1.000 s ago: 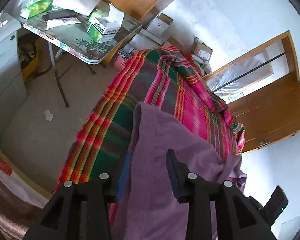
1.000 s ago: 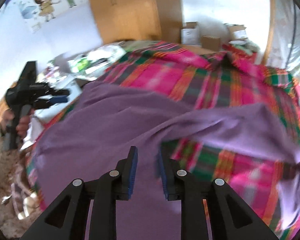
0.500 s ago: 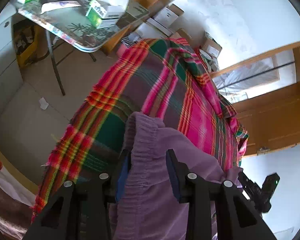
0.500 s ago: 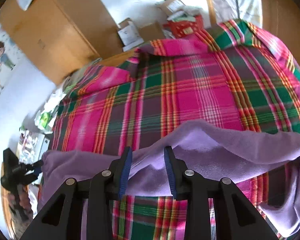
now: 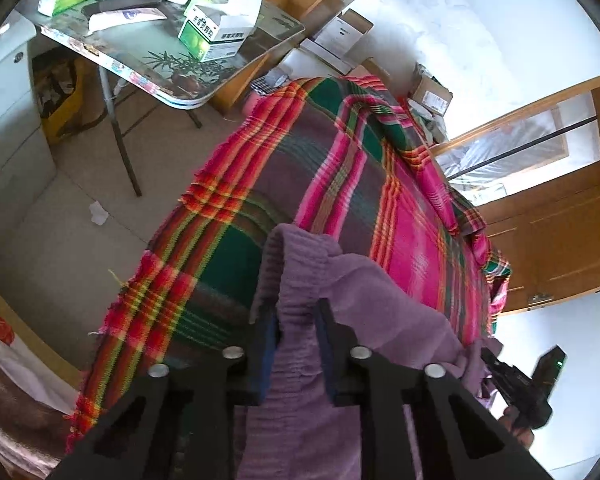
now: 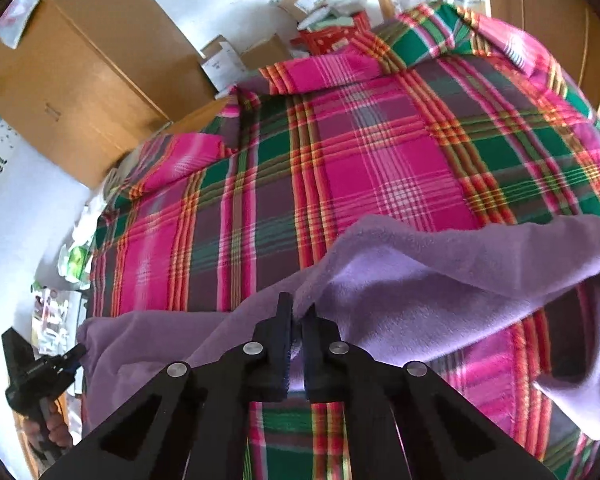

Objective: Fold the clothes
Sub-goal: 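Grasp the garment's edge with the right tool while the left tool holds the waistband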

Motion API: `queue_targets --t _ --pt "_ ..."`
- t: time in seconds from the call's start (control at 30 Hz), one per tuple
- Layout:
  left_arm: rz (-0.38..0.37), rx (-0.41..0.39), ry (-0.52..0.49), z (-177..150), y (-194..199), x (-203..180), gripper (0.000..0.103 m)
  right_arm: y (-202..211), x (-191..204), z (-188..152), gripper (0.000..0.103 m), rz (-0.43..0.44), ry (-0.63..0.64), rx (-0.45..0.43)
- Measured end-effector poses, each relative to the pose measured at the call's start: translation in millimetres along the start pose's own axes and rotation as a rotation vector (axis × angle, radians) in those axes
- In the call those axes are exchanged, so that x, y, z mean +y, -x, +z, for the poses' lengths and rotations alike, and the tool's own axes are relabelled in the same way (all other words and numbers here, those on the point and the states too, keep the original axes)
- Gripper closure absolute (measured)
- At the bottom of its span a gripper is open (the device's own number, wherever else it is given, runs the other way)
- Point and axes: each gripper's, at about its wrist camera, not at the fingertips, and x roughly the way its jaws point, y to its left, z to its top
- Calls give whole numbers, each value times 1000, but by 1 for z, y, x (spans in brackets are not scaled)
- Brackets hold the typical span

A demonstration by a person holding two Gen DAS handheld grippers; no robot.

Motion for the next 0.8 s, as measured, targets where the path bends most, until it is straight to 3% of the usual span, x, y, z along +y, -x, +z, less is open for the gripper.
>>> queue_targets --t 0.07,0.3,0.57,0.8 --pt "-9 1 10 0 -1 1 93 12 0 -8 99 10 3 -22" --pt "3 -13 18 -3 -1 0 95 60 -16 -57 99 57 -24 -85" --pt "16 -19 37 -3 0 0 96 63 -39 -111 99 67 -92 -30" --pt "31 -21 37 -4 2 -2 96 58 -36 -117 95 -1 -31 36"
